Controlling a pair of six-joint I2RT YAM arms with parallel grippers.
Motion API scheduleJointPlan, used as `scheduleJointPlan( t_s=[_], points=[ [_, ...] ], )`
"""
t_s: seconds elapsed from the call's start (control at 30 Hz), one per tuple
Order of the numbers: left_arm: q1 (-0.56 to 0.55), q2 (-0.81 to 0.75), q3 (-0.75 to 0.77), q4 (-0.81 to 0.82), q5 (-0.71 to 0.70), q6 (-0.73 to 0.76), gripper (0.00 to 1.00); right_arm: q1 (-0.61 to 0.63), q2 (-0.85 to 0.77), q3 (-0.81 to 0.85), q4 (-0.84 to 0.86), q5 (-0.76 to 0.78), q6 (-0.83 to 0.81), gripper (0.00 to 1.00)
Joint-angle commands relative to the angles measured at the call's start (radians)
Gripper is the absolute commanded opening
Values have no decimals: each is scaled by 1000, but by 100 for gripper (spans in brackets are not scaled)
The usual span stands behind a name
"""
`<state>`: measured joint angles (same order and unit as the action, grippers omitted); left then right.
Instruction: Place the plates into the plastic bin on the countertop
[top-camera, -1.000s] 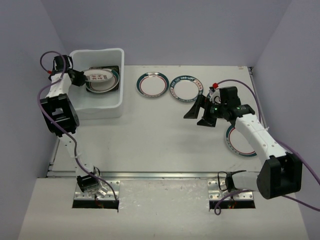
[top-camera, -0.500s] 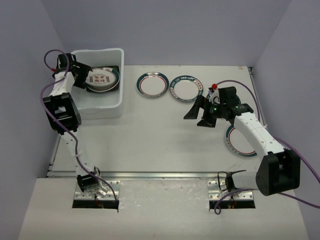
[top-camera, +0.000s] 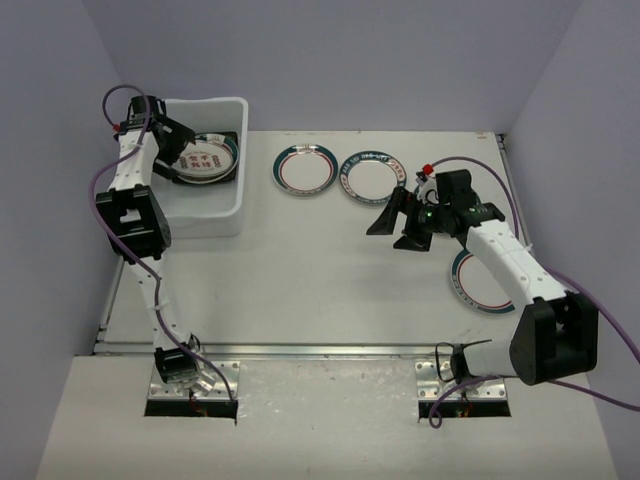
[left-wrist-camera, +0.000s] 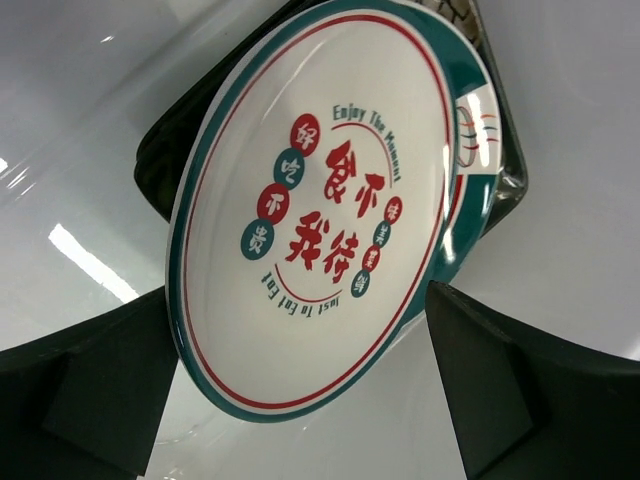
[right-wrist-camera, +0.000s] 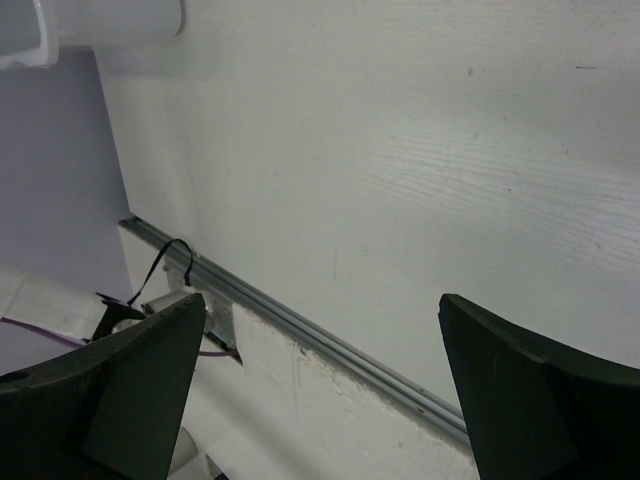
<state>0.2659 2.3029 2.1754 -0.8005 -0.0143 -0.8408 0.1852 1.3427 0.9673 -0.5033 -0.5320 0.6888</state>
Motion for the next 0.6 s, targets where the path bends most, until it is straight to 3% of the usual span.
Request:
scheduleJointPlan(
  t_s=[0.0,0.3,0.4,0.57],
  points=[
    [-21,1,6,-31,-20,50,100,-4,10,42,25,-17,-3,99],
    [-67,-39,-17,-96,-161,100,100,-4,6,1,63,-55,12,99],
    [-71,-40,-41,-68,-121,138,100,-4,13,-14,80,-71,15,99],
    [-80,45,45,-171,-99,149,100,-4,37,-15,92,-114,38,99]
  ],
)
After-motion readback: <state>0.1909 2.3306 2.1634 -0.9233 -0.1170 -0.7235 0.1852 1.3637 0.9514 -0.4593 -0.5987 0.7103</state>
